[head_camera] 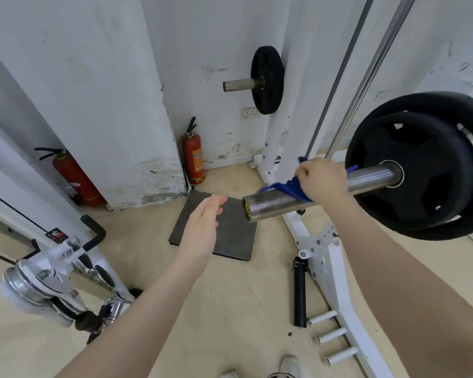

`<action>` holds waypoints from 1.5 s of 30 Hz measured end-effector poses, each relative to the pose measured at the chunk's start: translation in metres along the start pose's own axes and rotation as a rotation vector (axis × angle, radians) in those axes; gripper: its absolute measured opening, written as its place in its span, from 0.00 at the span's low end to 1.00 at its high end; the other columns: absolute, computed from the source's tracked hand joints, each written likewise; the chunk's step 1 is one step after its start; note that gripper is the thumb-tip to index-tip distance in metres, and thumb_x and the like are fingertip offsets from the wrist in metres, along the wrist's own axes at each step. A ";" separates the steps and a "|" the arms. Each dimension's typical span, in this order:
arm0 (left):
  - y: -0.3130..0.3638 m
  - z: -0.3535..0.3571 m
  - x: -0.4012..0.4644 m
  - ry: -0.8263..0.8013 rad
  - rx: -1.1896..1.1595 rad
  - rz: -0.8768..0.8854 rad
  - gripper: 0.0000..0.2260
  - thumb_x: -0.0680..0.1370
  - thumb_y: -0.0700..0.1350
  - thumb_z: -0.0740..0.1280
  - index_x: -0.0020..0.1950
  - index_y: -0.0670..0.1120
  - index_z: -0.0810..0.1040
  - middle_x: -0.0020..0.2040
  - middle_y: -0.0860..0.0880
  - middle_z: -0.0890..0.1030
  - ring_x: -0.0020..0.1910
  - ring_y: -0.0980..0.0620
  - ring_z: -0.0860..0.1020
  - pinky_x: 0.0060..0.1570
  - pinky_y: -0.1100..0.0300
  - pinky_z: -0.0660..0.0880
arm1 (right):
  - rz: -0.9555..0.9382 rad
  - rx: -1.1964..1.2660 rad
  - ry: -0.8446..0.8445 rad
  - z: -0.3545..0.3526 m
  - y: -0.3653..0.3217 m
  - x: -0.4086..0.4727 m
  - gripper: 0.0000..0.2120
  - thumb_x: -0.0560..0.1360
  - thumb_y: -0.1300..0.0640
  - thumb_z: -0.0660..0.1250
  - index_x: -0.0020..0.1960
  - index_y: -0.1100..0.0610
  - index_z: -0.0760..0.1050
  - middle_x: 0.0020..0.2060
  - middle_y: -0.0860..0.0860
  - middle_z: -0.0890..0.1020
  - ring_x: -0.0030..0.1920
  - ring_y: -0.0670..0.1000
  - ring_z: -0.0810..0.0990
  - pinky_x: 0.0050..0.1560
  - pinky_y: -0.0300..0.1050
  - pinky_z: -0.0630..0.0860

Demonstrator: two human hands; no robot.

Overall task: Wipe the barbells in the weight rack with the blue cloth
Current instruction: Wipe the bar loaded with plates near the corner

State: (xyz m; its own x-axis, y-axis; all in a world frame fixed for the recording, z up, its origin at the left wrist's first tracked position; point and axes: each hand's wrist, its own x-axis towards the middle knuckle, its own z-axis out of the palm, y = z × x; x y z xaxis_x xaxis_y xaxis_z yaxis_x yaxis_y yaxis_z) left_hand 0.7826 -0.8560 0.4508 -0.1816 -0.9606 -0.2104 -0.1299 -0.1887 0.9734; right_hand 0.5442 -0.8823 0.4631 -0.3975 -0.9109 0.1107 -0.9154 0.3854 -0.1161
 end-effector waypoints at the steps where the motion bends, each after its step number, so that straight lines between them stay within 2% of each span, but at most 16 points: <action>1: 0.001 0.006 0.002 -0.014 0.012 0.003 0.13 0.81 0.50 0.51 0.58 0.54 0.75 0.61 0.55 0.75 0.61 0.58 0.72 0.65 0.58 0.65 | -0.026 0.016 -0.027 0.000 -0.009 -0.009 0.18 0.78 0.49 0.51 0.47 0.53 0.78 0.46 0.53 0.76 0.51 0.58 0.76 0.52 0.52 0.66; 3: 0.004 0.020 0.005 -0.016 0.042 0.031 0.15 0.81 0.50 0.53 0.62 0.52 0.74 0.60 0.57 0.74 0.61 0.60 0.69 0.62 0.63 0.62 | -0.111 0.022 -0.039 0.008 -0.037 -0.032 0.26 0.76 0.37 0.45 0.52 0.48 0.79 0.55 0.51 0.77 0.57 0.57 0.73 0.61 0.57 0.62; 5: 0.009 0.033 0.007 0.009 0.085 0.086 0.15 0.82 0.48 0.53 0.64 0.48 0.73 0.59 0.56 0.74 0.59 0.60 0.69 0.58 0.65 0.61 | -0.287 -0.005 0.029 0.014 -0.055 -0.050 0.32 0.72 0.32 0.42 0.52 0.46 0.80 0.56 0.48 0.77 0.58 0.56 0.72 0.61 0.57 0.63; 8: 0.014 0.045 0.012 0.017 0.259 0.195 0.14 0.81 0.46 0.55 0.63 0.46 0.73 0.56 0.53 0.74 0.57 0.57 0.71 0.55 0.64 0.63 | -0.374 0.020 0.060 0.014 -0.025 -0.036 0.22 0.78 0.41 0.47 0.53 0.46 0.78 0.53 0.46 0.79 0.56 0.53 0.73 0.58 0.52 0.65; 13: 0.015 0.061 0.017 0.002 0.708 0.435 0.16 0.77 0.46 0.63 0.65 0.49 0.72 0.65 0.51 0.73 0.65 0.52 0.69 0.65 0.58 0.63 | -0.066 0.070 0.271 0.021 0.029 -0.017 0.19 0.77 0.44 0.52 0.50 0.50 0.79 0.49 0.50 0.81 0.52 0.55 0.76 0.58 0.52 0.65; 17: 0.018 0.088 0.017 0.007 1.102 0.470 0.23 0.76 0.56 0.62 0.70 0.53 0.66 0.69 0.53 0.69 0.69 0.50 0.65 0.67 0.53 0.56 | -0.378 0.108 0.356 0.033 0.030 -0.025 0.16 0.76 0.45 0.55 0.49 0.50 0.80 0.50 0.49 0.80 0.49 0.55 0.76 0.55 0.51 0.64; 19: 0.018 0.096 0.020 0.001 1.202 0.475 0.24 0.76 0.57 0.62 0.70 0.53 0.65 0.67 0.52 0.70 0.67 0.49 0.66 0.66 0.53 0.57 | -0.424 0.123 0.359 0.027 0.057 -0.008 0.16 0.76 0.46 0.55 0.49 0.51 0.80 0.47 0.49 0.81 0.48 0.55 0.77 0.57 0.50 0.64; 24: 0.014 0.100 0.023 0.034 1.208 0.487 0.22 0.76 0.55 0.63 0.69 0.52 0.68 0.62 0.50 0.75 0.61 0.47 0.72 0.62 0.52 0.64 | -0.114 0.175 0.413 0.024 0.136 0.022 0.20 0.76 0.48 0.51 0.49 0.55 0.79 0.47 0.52 0.82 0.50 0.55 0.77 0.68 0.53 0.60; 28: 0.009 0.101 0.023 0.082 1.180 0.501 0.21 0.72 0.51 0.70 0.64 0.49 0.75 0.57 0.48 0.79 0.56 0.43 0.77 0.59 0.48 0.68 | 0.061 0.277 0.452 0.018 0.121 0.020 0.17 0.77 0.54 0.51 0.41 0.59 0.77 0.40 0.54 0.81 0.44 0.57 0.77 0.60 0.53 0.66; 30: 0.009 0.102 0.022 0.092 1.164 0.493 0.21 0.72 0.51 0.70 0.63 0.50 0.75 0.56 0.48 0.80 0.56 0.44 0.77 0.58 0.49 0.68 | -0.002 0.337 0.444 0.022 0.090 0.000 0.15 0.76 0.56 0.53 0.39 0.58 0.77 0.40 0.53 0.81 0.44 0.56 0.77 0.60 0.55 0.67; 33: 0.014 0.102 0.019 0.069 1.172 0.488 0.19 0.72 0.51 0.70 0.62 0.49 0.76 0.56 0.48 0.80 0.56 0.44 0.76 0.58 0.50 0.68 | -0.241 0.572 0.291 0.028 0.031 -0.039 0.19 0.76 0.52 0.50 0.48 0.58 0.79 0.48 0.51 0.82 0.52 0.54 0.76 0.62 0.54 0.66; 35: 0.017 0.100 0.019 0.061 1.157 0.460 0.15 0.73 0.49 0.69 0.56 0.46 0.75 0.54 0.47 0.80 0.56 0.45 0.76 0.56 0.52 0.68 | -0.307 0.605 0.250 0.017 0.008 -0.054 0.20 0.76 0.49 0.50 0.47 0.58 0.78 0.47 0.51 0.82 0.48 0.53 0.76 0.52 0.50 0.69; 38: 0.018 0.086 0.019 0.006 0.951 0.470 0.11 0.72 0.42 0.68 0.53 0.44 0.75 0.53 0.47 0.79 0.55 0.45 0.75 0.54 0.54 0.70 | -0.320 0.777 0.197 -0.005 0.015 -0.064 0.17 0.76 0.47 0.51 0.38 0.52 0.73 0.33 0.45 0.77 0.35 0.46 0.71 0.37 0.42 0.67; 41: 0.017 0.065 0.013 0.027 0.776 0.468 0.16 0.74 0.36 0.62 0.61 0.44 0.73 0.60 0.47 0.76 0.62 0.47 0.70 0.63 0.56 0.66 | -0.002 1.162 -0.040 0.004 0.033 -0.082 0.18 0.77 0.47 0.55 0.33 0.56 0.70 0.27 0.44 0.71 0.30 0.46 0.69 0.33 0.45 0.69; 43: 0.017 0.053 0.008 0.052 0.691 0.380 0.17 0.77 0.38 0.59 0.65 0.47 0.70 0.64 0.49 0.73 0.64 0.52 0.68 0.62 0.62 0.63 | 0.355 1.309 -0.261 0.020 0.025 -0.096 0.20 0.77 0.44 0.55 0.36 0.57 0.71 0.31 0.52 0.74 0.35 0.52 0.74 0.42 0.56 0.75; 45: 0.014 0.044 0.005 0.039 0.639 0.314 0.15 0.79 0.42 0.59 0.66 0.47 0.69 0.65 0.51 0.72 0.61 0.55 0.69 0.57 0.65 0.61 | 0.781 1.589 -0.441 0.044 0.008 -0.099 0.18 0.79 0.43 0.56 0.41 0.55 0.74 0.39 0.54 0.80 0.44 0.55 0.78 0.54 0.55 0.74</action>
State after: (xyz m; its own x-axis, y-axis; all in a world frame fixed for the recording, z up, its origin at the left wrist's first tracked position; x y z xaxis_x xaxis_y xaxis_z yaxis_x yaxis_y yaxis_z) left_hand 0.7368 -0.8543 0.4599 -0.2708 -0.9588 0.0857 -0.6256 0.2430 0.7413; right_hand 0.5788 -0.7955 0.4081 -0.3714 -0.6806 -0.6315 0.4777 0.4432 -0.7586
